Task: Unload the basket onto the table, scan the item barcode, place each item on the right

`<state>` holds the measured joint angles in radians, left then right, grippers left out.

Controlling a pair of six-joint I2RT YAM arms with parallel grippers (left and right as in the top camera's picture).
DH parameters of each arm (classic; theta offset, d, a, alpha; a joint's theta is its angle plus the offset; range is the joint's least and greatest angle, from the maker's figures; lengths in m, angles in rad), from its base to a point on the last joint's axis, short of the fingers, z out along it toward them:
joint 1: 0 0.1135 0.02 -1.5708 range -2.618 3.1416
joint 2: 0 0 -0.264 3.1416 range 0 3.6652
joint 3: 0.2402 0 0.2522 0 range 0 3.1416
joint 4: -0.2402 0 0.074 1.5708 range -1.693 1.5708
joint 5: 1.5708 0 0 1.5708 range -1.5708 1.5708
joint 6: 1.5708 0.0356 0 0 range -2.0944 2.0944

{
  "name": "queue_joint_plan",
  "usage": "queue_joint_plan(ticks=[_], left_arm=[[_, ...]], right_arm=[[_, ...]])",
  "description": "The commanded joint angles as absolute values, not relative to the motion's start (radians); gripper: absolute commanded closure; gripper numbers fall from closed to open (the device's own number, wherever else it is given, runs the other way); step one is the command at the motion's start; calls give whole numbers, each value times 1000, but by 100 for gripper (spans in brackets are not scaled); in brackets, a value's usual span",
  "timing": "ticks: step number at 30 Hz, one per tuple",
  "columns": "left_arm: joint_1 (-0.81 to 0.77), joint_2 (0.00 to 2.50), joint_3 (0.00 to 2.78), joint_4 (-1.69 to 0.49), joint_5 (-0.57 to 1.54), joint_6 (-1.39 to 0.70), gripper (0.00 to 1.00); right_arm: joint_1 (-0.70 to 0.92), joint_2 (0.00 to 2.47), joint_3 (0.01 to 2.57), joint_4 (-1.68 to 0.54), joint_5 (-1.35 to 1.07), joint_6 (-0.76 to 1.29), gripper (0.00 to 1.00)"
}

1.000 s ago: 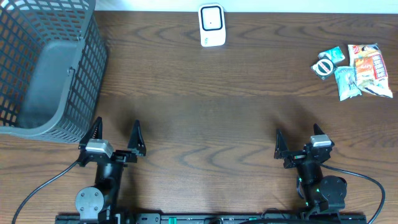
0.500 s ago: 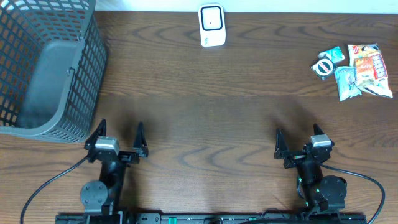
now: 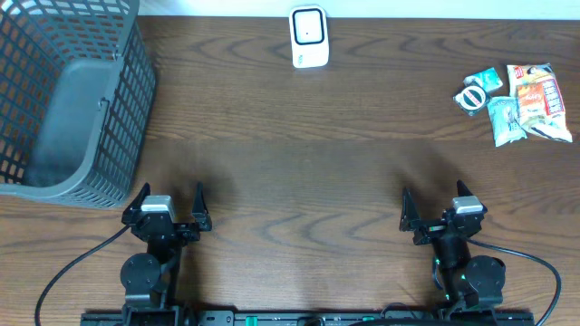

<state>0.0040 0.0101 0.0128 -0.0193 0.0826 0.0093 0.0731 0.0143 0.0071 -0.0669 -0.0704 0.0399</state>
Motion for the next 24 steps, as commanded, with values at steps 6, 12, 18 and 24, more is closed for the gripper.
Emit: queue_joint_plan(ticks=[6, 12, 18, 24], left_arm=[[7, 1, 4, -69, 56, 85, 2], [7, 1, 4, -75, -11, 11, 2], [7, 1, 4, -75, -19, -1, 2], [4, 1, 4, -75, -14, 1, 2]], right_arm=[[71, 6, 6, -72, -62, 28, 1], [71, 6, 6, -72, -62, 28, 1], [71, 6, 6, -72, -62, 28, 1], [71, 6, 6, -72, -62, 28, 1]])
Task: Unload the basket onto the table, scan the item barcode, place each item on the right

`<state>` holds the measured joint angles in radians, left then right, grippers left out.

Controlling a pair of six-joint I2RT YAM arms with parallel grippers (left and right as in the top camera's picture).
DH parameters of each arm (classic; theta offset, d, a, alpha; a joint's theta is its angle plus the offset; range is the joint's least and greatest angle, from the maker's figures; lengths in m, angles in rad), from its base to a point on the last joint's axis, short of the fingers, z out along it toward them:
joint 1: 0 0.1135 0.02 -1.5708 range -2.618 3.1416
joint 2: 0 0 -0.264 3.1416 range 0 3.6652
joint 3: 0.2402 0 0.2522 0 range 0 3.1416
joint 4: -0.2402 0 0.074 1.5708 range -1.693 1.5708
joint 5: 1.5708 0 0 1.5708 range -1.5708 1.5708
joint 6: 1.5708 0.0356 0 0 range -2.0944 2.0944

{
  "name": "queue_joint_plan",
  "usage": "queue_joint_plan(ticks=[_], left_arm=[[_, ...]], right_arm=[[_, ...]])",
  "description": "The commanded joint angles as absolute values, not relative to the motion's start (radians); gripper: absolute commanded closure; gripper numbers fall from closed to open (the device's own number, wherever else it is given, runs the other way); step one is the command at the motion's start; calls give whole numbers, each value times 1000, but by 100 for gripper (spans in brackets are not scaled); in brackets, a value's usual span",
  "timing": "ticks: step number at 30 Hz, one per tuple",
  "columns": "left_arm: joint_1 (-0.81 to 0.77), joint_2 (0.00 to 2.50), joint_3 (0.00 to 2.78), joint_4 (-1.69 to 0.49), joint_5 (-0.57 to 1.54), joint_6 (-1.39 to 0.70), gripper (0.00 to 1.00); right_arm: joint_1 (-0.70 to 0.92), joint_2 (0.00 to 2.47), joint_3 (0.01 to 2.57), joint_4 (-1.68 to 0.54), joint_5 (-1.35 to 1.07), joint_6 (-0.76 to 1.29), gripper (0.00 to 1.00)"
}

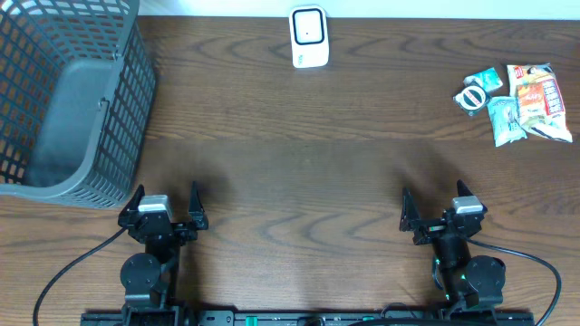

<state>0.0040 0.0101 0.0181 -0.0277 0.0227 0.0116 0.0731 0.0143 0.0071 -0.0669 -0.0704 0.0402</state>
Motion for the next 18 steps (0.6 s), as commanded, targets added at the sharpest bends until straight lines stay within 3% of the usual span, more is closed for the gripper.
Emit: queue_joint_plan(ticks=[1, 18], left_arm=[[1, 1, 4, -75, -14, 4, 2], [-2, 1, 4, -75, -2, -4, 2]], right_arm=[[71, 6, 6, -72, -62, 28, 1], [71, 6, 6, -72, -62, 28, 1]])
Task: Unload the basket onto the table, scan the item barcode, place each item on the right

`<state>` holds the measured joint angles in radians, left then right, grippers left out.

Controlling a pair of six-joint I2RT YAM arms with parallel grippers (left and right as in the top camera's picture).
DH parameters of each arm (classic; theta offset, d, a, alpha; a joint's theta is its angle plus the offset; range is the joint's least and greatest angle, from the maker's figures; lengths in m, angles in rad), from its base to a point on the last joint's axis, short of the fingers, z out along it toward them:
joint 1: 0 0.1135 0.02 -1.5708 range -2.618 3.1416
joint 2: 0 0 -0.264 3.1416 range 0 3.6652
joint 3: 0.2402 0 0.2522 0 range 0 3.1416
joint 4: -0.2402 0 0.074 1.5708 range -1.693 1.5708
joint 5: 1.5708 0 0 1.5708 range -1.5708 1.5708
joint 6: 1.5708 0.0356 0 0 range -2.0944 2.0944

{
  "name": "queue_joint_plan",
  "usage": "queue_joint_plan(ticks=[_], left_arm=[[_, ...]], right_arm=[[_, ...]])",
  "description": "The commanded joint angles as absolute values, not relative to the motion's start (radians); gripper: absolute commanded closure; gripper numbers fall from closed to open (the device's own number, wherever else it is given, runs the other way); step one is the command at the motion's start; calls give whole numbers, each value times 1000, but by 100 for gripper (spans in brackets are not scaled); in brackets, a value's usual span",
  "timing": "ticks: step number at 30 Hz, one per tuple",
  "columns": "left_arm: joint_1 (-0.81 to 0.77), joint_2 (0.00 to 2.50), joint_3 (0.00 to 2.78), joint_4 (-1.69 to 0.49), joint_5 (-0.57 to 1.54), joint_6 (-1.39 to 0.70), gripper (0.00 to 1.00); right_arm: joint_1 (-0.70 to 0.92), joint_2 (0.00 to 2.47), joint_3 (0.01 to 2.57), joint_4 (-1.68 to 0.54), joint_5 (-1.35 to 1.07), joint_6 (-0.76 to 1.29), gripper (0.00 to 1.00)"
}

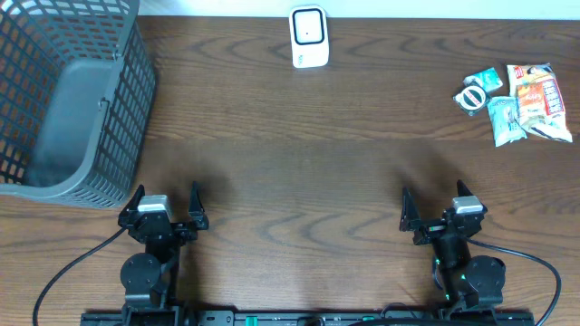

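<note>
A white barcode scanner [308, 37] stands at the table's far edge, in the middle. Several snack packets [518, 101] lie in a cluster at the far right, among them an orange-red packet [535, 95] and a small round roll [470, 98]. My left gripper [167, 192] rests open near the front left, holding nothing. The right gripper [434, 194] rests open near the front right, also holding nothing. Both are far from the packets and from the scanner.
A tall grey mesh basket [68, 100] fills the far left corner, just beyond the left gripper. The dark wooden table [299, 163] stretches between the grippers and the scanner. Cables trail from both arm bases along the front edge.
At the oldest moment my left gripper sat open a little further right. By the second moment it had shifted slightly left, and it stays there now. The right gripper, the packets, the scanner and the basket are in the same places throughout.
</note>
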<state>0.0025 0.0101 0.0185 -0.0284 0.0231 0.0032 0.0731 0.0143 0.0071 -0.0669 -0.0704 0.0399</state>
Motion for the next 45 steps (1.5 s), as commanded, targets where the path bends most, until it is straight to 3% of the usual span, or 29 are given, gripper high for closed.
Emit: queue_joint_plan(ticks=[1, 45], left_arm=[[-2, 1, 4, -75, -2, -4, 2], [-2, 4, 4, -72, 14, -5, 2]], right_arm=[[71, 6, 6, -72, -62, 28, 1], [71, 6, 6, -72, -62, 28, 1]])
